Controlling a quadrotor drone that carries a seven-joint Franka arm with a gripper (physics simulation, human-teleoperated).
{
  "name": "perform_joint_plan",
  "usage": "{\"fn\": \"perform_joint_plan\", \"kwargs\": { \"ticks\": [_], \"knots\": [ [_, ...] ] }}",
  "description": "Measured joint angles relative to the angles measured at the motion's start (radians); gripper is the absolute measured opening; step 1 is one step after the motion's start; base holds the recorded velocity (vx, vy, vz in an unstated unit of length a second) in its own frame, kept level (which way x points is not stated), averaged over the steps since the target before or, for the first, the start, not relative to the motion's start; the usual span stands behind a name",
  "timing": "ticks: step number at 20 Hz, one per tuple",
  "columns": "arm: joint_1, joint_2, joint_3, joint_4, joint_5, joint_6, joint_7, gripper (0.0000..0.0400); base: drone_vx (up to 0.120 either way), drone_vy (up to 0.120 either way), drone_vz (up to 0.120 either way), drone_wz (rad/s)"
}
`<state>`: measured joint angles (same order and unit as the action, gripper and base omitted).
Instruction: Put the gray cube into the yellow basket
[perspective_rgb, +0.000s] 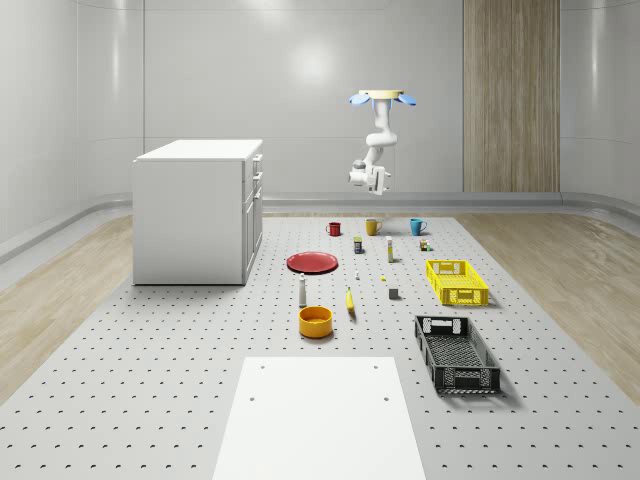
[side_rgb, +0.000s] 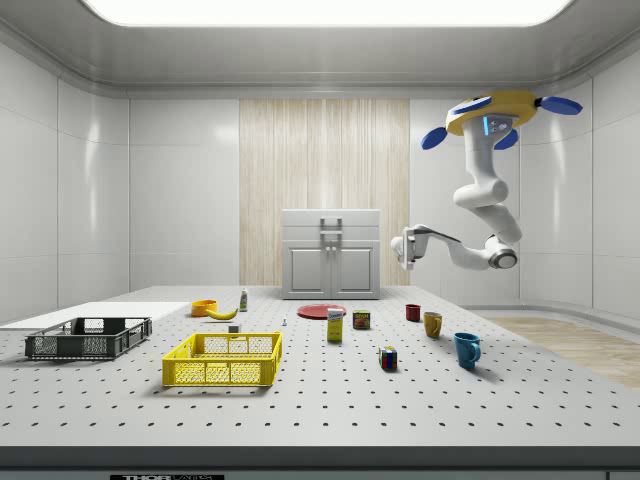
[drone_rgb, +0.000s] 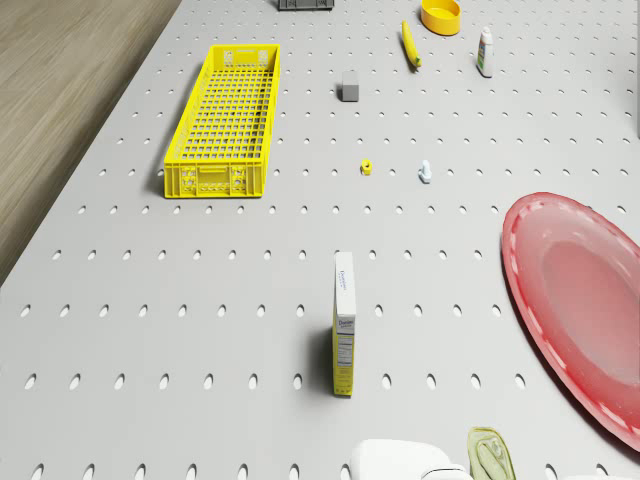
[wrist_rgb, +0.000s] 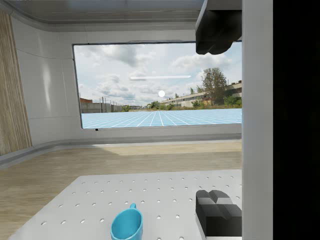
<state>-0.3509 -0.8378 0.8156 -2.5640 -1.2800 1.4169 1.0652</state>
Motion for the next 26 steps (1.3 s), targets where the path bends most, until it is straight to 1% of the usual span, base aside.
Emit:
{"fn": "perform_joint_plan", "kwargs": {
  "ticks": [1, 3, 5, 9, 12, 15, 18, 21, 25, 26],
  "knots": [
    [-0.048, -0.014, 0.054, -0.061, -0.107, -0.013, 0.044, 0.0400, 0.120, 0.000, -0.120, 0.000],
    [-0.154, -0.042, 0.148, -0.162, -0.296, -0.051, 0.135, 0.0400, 0.120, 0.000, -0.120, 0.000],
    [-0.263, -0.068, 0.223, -0.231, -0.440, -0.098, 0.218, 0.0400, 0.120, 0.000, -0.120, 0.000],
    [-0.445, -0.117, 0.324, -0.300, -0.608, -0.183, 0.343, 0.0400, 0.120, 0.000, -0.120, 0.000],
    [-0.537, -0.148, 0.369, -0.320, -0.665, -0.223, 0.403, 0.0400, 0.120, 0.000, -0.120, 0.000],
    [-0.597, -0.174, 0.398, -0.328, -0.692, -0.244, 0.443, 0.0400, 0.120, 0.000, -0.120, 0.000],
    [-0.636, -0.196, 0.417, -0.331, -0.702, -0.251, 0.469, 0.0400, 0.120, 0.000, -0.120, 0.000],
    [-0.661, -0.216, 0.431, -0.332, -0.703, -0.250, 0.487, 0.0400, 0.120, 0.000, -0.120, 0.000],
    [-0.683, -0.241, 0.445, -0.332, -0.698, -0.240, 0.504, 0.0400, 0.120, 0.000, 0.000, 0.000],
    [-0.687, -0.246, 0.447, -0.331, -0.696, -0.236, 0.508, 0.0400, 0.120, 0.000, -0.120, 0.000]
  ]
}}
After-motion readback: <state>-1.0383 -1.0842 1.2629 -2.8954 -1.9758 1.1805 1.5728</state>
